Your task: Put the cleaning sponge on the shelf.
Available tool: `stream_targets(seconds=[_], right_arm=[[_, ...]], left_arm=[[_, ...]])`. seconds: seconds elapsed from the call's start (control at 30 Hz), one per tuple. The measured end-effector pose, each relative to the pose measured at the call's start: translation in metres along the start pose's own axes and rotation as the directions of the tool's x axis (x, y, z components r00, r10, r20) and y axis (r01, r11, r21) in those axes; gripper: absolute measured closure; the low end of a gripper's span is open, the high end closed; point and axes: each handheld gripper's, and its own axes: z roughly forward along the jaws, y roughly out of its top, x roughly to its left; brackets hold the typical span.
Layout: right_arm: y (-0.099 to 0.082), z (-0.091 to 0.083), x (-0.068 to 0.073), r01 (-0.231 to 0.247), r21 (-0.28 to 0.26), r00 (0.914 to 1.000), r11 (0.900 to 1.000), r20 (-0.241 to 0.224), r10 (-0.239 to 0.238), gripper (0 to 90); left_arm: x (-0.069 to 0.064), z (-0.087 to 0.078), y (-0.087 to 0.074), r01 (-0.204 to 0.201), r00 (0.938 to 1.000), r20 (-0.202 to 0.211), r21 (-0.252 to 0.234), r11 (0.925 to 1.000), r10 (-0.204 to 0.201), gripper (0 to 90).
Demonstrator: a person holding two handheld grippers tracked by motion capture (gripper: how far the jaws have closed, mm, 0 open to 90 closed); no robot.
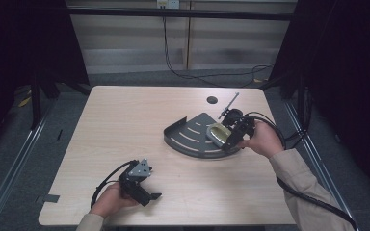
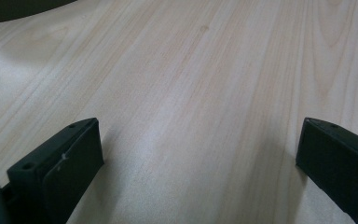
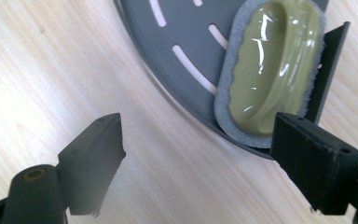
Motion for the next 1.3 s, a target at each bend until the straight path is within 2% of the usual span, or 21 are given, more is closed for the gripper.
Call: stream_targets(seconds=[0.47, 0.5, 0.73, 1.03, 1.3], right_arm=[[-0.011, 0.003, 0.021, 0.072, 0.016, 0.9972, 0.9973, -0.022, -0.072, 17.1], [-0.013, 0.005, 0.023, 0.087, 0.02, 0.9958, 0.996, -0.027, -0.087, 17.1], [-0.021, 0.011, 0.032, 0.117, 0.035, 0.9924, 0.9925, -0.041, -0.116, 17.4], [-0.034, 0.016, 0.038, 0.131, 0.032, 0.9902, 0.9909, -0.054, -0.129, 17.4], [-0.049, 0.024, 0.041, 0.121, 0.014, 0.9899, 0.9925, -0.075, -0.12, 17.4]], left_arm=[[0.0, 0.0, 0.0, 0.003, 1.0, 0.0, 0.001, 1.0, -0.003, 0.0], [0.0, 0.0, 0.0, 0.002, 1.0, 0.0, 0.0, 1.0, -0.002, 0.0], [0.0, 0.0, 0.0, 0.003, 1.0, 0.0, 0.0, 1.0, -0.003, 0.0], [0.0, 0.0, 0.0, 0.002, 1.0, 0.001, 0.0, 1.0, -0.002, 0.0], [0.0, 0.0, 0.0, 0.002, 1.0, 0.0, -0.001, 1.0, -0.002, 0.0]])
